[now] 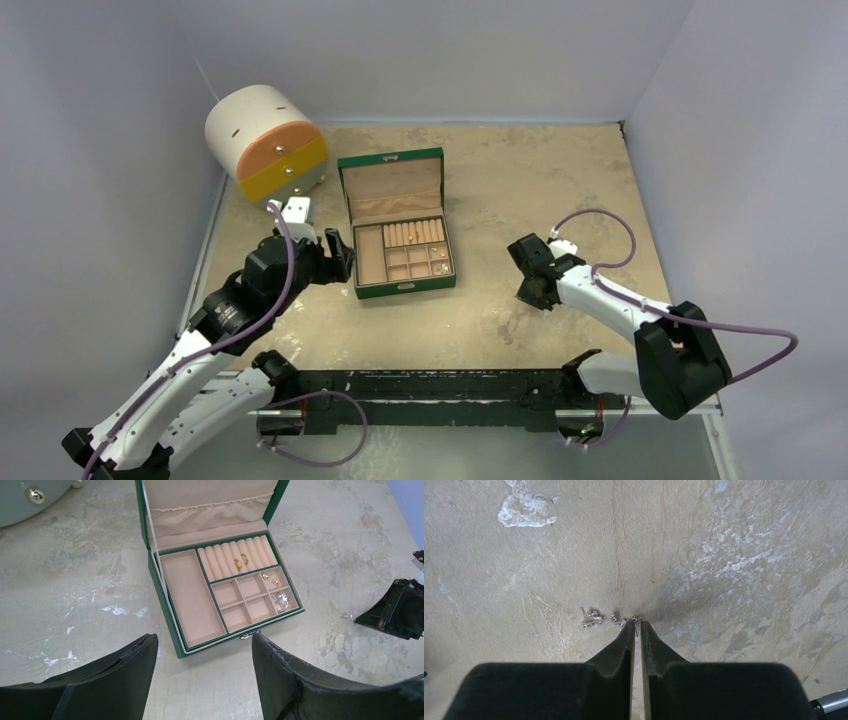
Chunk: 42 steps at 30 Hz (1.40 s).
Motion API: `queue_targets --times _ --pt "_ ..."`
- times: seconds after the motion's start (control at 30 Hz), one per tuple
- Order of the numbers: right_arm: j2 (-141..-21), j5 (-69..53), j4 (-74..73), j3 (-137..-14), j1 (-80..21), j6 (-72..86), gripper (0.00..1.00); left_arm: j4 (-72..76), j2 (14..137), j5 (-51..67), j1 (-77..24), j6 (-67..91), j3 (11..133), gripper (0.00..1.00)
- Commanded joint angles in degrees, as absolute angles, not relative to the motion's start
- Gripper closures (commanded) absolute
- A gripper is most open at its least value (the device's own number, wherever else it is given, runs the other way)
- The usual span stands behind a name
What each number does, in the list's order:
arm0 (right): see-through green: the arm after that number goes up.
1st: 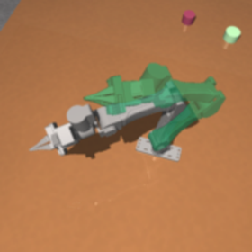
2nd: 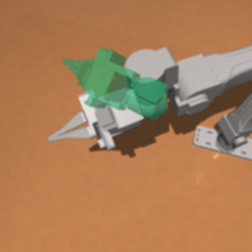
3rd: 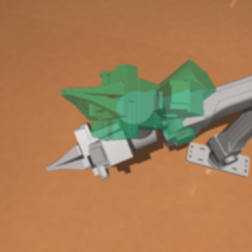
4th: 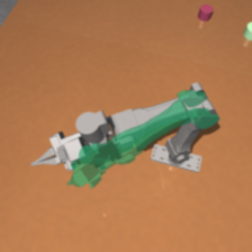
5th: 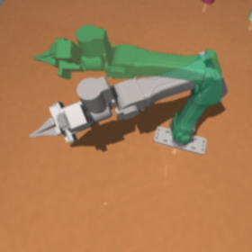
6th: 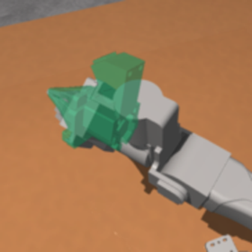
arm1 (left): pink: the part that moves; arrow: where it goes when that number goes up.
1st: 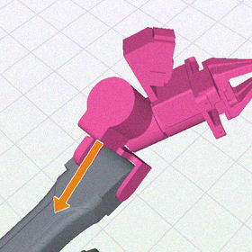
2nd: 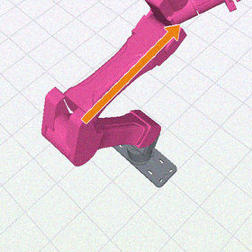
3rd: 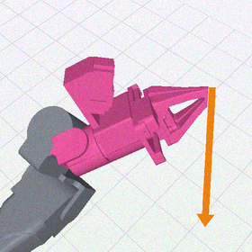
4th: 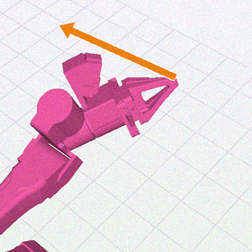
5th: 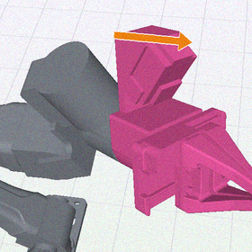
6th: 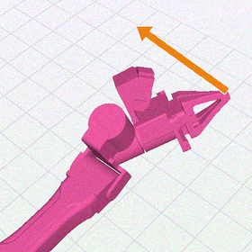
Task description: Organize the mixed jewelry
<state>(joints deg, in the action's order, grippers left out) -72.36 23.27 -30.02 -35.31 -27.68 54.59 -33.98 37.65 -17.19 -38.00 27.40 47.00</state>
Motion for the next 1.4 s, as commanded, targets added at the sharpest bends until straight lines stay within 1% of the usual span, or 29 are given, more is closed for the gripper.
queue_targets --times 0.0,0.1,0.13,0.5,0.67,0.7,0.87,1.0,1.07,1.23,1.37 --pt "-72.9 24.7 -30.1 -35.0 -27.4 56.1 0.91 -32.0 37.6 -17.4 -37.8 27.1 47.3 0.31" --pt "-72.8 24.7 -30.2 -35.1 -27.2 56.2 0.99 -32.0 37.6 -17.4 -37.8 27.1 47.4 0.31" --pt "-72.7 24.8 -30.3 -35.1 -27.3 56.1 1.0 -32.0 37.6 -17.5 -37.8 27.1 47.4 0.31" --pt "-67.4 23.7 -31.3 -37.0 -27.3 53.2 1.0 -32.1 37.3 -17.6 -37.8 27.1 47.4 0.31" --pt "-64.3 22.1 -29.6 -39.8 -27.2 47.8 1.0 -32.1 37.2 -17.5 -37.8 27.1 47.4 0.31" --pt "-63.9 22.7 -28.7 -40.6 -27.2 44.6 1.0 -32.1 37.3 -17.5 -37.8 27.1 47.4 0.31" --pt "-63.3 19.3 -26.3 -44.4 -27.3 38.1 1.0 -32.0 37.0 -17.4 -37.7 27.1 47.3 0.31" --pt "-63.3 12.6 -22.2 -46.3 -27.5 33.5 1.0 -32.0 36.9 -17.4 -37.7 27.1 47.3 0.31" --pt "-64.1 8.8 -20.9 -47.7 -27.6 32.5 1.0 -32.0 36.7 -17.4 -37.7 27.1 47.4 0.31" --pt "-66.4 3.7 -18.4 -51.1 -29.4 30.8 1.0 -32.0 36.3 -17.4 -37.7 27.1 47.3 0.31" --pt "-69.6 1.7 -17.7 -55.3 -32.2 29.5 1.0 -32.1 36.3 -17.4 -37.6 27.0 47.4 0.31"
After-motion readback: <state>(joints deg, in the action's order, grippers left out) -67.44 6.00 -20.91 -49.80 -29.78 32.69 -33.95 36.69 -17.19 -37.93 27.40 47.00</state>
